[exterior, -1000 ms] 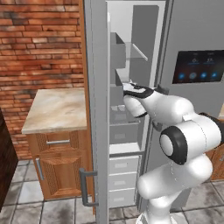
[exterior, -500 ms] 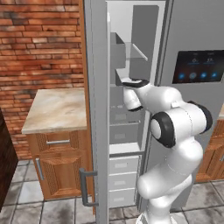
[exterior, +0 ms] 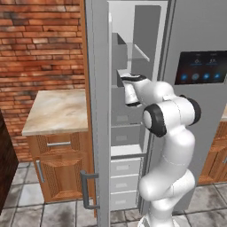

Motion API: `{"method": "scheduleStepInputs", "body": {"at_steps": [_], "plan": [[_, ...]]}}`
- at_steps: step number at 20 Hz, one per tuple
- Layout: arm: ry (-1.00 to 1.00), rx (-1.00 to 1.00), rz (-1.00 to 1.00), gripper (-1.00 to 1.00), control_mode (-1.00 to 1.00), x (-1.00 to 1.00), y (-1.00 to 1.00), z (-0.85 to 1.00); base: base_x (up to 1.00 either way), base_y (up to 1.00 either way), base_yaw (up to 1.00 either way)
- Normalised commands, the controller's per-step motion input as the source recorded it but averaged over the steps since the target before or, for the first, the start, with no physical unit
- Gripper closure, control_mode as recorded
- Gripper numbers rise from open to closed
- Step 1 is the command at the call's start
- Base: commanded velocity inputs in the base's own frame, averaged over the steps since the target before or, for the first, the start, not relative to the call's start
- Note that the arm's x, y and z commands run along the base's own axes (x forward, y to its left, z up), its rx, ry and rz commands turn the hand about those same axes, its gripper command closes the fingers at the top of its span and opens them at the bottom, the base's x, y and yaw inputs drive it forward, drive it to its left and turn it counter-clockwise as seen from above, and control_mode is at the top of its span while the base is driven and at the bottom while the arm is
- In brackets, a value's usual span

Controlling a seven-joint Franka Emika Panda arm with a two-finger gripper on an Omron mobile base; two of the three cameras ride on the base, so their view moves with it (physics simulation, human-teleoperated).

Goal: The ice cube tray has been filled with water. Take the tray and place it in the freezer to make ice. Close the freezer door after placing the tray.

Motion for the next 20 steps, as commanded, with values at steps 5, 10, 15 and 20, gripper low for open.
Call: {"method": "scheduleStepInputs", "body": {"at_steps": [5, 10, 15, 20], "plan": [[0.00, 0.00, 0.00, 1.00, -1.00, 0.72, 0.00, -0.03, 0.00, 0.00, 0.00], [0.00, -0.01, -0.03, -1.00, -1.00, 0.77, 0.17, -0.11, 0.00, 0.00, 0.00], [0.00, -0.01, -0.11, -1.00, -1.00, 0.62, 0.19, 0.04, 0.00, 0.00, 0.00], [0.00, 0.00, -0.09, -1.00, -1.00, 0.11, 0.00, 0.50, 0.00, 0.00, 0.00]]}}
